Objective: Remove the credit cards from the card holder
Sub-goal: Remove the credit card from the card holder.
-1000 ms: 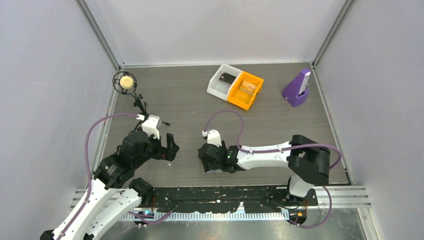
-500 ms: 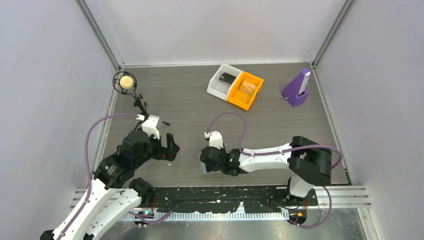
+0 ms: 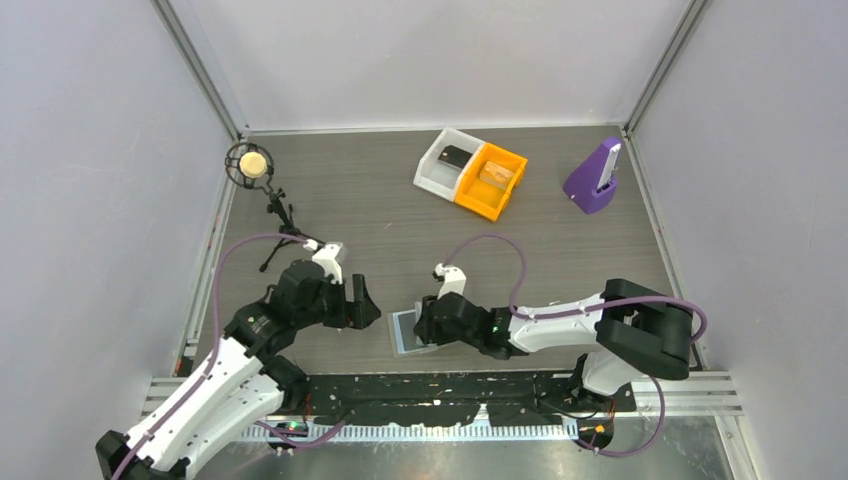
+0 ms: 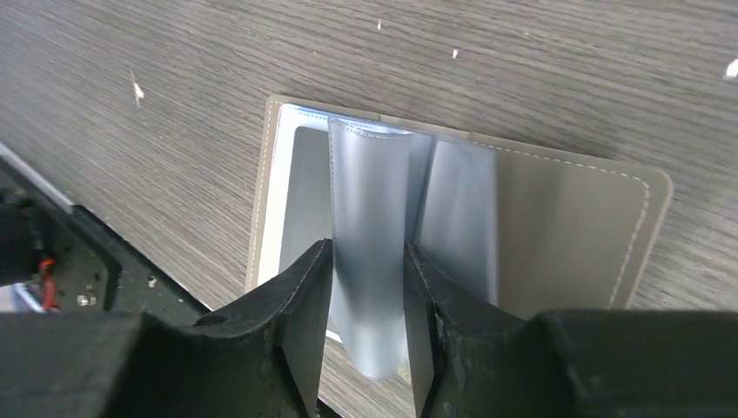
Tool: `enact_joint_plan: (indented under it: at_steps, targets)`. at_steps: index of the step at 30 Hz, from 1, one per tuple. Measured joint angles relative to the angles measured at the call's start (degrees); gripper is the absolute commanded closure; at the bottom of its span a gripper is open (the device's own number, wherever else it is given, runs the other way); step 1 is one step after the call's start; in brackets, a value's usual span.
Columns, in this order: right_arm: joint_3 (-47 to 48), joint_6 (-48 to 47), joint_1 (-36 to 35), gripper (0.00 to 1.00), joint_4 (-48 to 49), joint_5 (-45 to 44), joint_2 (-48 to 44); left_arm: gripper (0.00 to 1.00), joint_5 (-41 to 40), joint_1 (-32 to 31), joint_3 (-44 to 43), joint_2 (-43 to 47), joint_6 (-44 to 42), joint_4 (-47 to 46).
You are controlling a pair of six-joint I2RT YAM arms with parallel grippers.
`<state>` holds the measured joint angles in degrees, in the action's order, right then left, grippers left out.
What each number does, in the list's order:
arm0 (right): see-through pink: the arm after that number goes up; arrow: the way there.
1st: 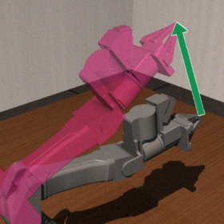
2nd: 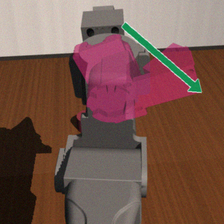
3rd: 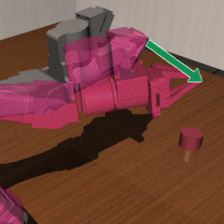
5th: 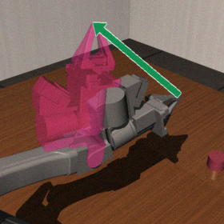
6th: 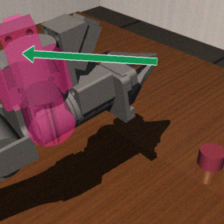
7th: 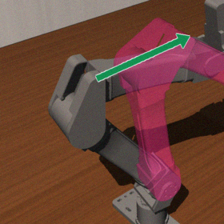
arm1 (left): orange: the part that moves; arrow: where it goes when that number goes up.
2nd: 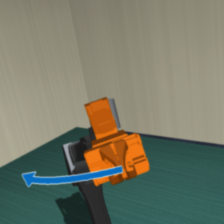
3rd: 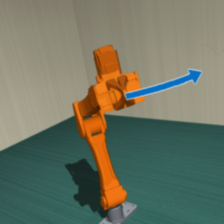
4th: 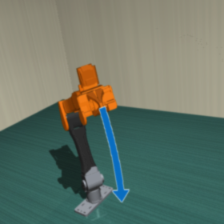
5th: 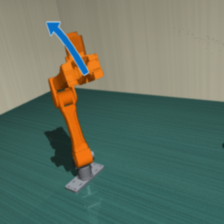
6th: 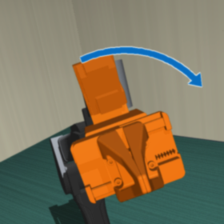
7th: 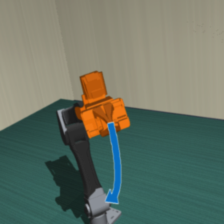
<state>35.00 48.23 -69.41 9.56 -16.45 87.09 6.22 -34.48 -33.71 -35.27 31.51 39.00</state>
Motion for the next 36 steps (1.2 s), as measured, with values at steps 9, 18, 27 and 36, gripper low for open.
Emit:
enact_joint_plan:
  at_steps: [9,18,27,36]
  targets:
    - [-11.74,4.74,4.26,0.64,19.61,8.02,-2.01,0.64,7.37,0.0,6.43,-11.02,5.64,-13.16]
    - [-14.23,6.62,5.09,0.63,26.86,12.2,-1.99,0.73,11.91,0.0,7.85,-19.89,8.9,-27.47]
    - [-14.25,7.02,5.09,0.6,28.35,13.44,-1.99,0.76,14.51,-0.35,7.96,-29.97,10.62,-35.82]
    - [-14.34,6.36,5.09,0.45,24.28,13.11,-6.78,0.77,17.62,-2.38,7.87,-35.65,11.8,-40.04]
